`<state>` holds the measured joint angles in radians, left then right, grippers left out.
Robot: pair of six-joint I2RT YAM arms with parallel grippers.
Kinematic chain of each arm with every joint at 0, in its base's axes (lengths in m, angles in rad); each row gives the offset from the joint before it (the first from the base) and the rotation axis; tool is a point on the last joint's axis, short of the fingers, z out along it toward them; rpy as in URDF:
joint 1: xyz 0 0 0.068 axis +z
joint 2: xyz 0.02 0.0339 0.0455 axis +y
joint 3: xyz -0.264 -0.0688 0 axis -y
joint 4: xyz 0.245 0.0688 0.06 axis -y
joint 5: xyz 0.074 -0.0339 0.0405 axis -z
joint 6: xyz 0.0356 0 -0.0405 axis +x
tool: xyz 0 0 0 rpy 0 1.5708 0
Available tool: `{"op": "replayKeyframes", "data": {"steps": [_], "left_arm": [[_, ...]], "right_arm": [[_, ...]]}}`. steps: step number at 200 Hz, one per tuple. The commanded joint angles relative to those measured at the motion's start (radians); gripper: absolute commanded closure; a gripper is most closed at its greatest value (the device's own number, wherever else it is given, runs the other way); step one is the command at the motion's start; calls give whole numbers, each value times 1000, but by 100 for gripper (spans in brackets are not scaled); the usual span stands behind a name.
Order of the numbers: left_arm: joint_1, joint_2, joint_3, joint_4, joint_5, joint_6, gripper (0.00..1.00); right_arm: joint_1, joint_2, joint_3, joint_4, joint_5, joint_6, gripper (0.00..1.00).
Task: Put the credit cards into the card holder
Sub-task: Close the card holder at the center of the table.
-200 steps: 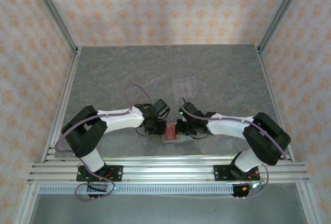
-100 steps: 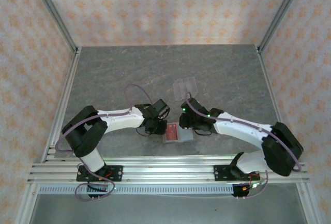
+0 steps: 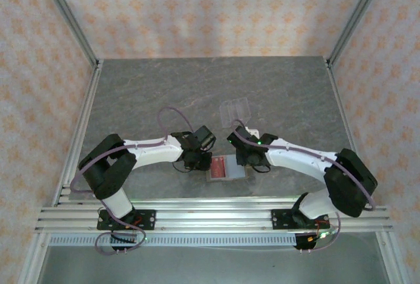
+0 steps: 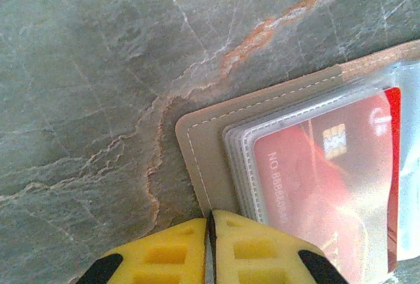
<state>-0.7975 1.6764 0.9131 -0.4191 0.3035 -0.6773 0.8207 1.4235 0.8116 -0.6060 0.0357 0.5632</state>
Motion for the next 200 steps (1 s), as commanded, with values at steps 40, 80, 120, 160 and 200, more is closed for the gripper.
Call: {"op": "replayKeyframes", "data": {"steps": [40,80,120,160,200], "left_arm": [[-2,33,-23,15,-6,-5,90],[-10,42,-21,24,-1,-5,90],[-55,92,4,67,28,-41,90],[-65,110,-13,148,52,-111,90],[-65,126,-5,181,71,-142,90]], "right_arm": [[12,60,-5,-30,36,5,72],[12,17,-13,-47,41,21,96],[12,-51,35,-43,-14,-1,100],[12,-135,15,137,-224,51,100],[12,-154,-71,382,-356,174,100]]}}
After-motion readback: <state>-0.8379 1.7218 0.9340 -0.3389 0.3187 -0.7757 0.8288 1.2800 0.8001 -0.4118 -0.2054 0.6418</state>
